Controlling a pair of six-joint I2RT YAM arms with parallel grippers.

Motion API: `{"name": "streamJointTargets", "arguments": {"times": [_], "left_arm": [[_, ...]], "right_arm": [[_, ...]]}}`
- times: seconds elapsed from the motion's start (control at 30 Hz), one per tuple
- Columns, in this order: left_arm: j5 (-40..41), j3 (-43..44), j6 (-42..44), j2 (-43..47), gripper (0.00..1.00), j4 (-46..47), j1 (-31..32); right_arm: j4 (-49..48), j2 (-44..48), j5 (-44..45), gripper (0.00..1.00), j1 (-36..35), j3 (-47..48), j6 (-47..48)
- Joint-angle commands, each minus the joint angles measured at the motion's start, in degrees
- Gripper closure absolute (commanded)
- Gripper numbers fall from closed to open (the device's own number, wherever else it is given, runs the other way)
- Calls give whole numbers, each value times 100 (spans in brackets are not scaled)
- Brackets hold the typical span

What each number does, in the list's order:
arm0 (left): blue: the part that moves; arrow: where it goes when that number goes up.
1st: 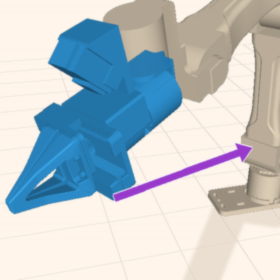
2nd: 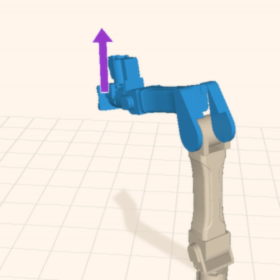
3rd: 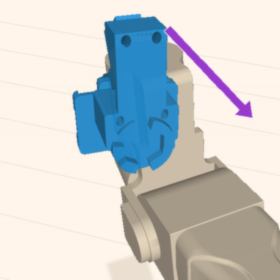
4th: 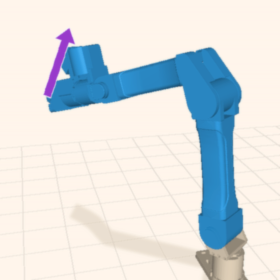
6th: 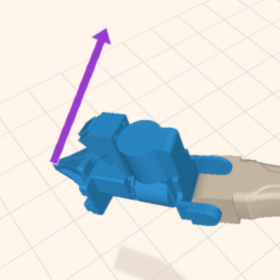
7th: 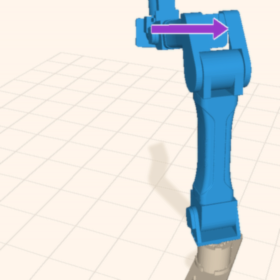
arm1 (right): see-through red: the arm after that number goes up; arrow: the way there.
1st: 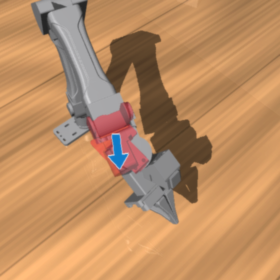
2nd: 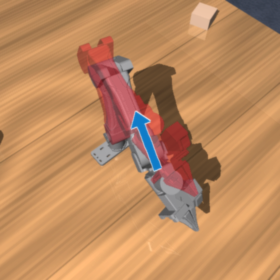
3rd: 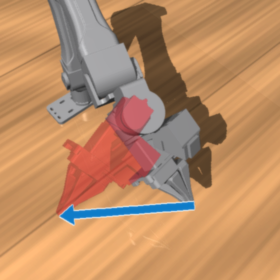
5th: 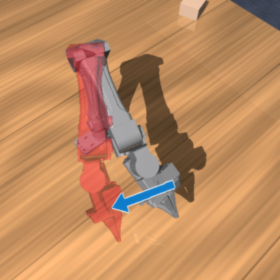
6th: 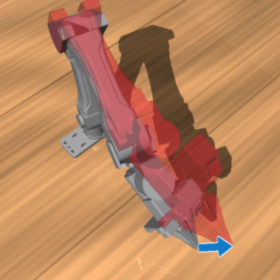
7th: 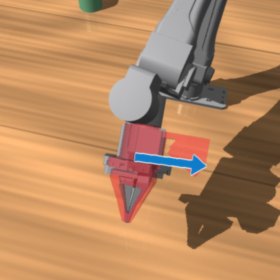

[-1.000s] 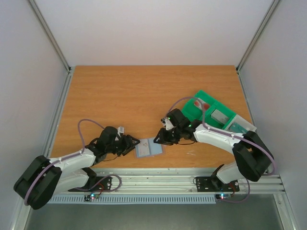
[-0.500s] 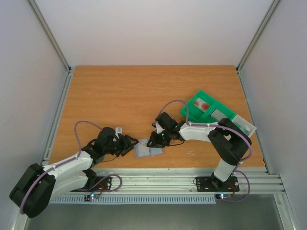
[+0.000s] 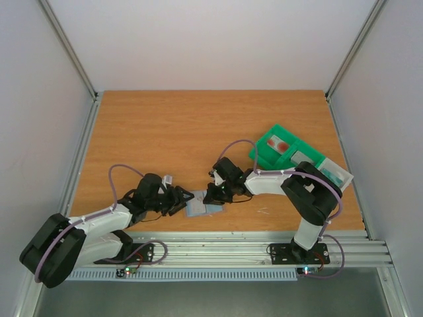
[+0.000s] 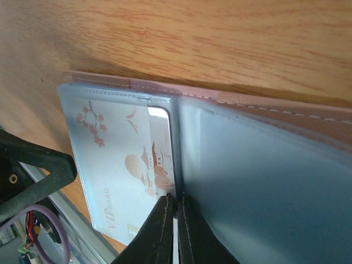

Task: Take the credit cards out of the card holder

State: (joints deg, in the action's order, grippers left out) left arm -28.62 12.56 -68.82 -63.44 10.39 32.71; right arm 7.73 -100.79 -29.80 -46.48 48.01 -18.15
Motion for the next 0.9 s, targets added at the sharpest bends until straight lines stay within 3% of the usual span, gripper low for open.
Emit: {"name": "streamJointTargets", "arguments": {"times": [0.0, 0.2, 0.53, 0.63, 0.87], "left_arm": [[-118, 117, 63, 15, 38, 396, -10], [-225, 261, 166, -34, 37, 333, -10], [203, 463, 421, 327, 49, -618, -10], [158, 476, 493, 283, 58, -611, -10], [6, 472, 630, -227, 89, -375, -12]], "right_arm": [[-396, -10, 208, 96, -50, -293, -188], [-483, -35, 197, 97, -54, -353, -210], [-571, 139, 142, 97, -54, -472, -241], [-604, 195, 122, 93, -54, -483, -272], [-755, 229, 31, 86, -54, -510, -314]]}}
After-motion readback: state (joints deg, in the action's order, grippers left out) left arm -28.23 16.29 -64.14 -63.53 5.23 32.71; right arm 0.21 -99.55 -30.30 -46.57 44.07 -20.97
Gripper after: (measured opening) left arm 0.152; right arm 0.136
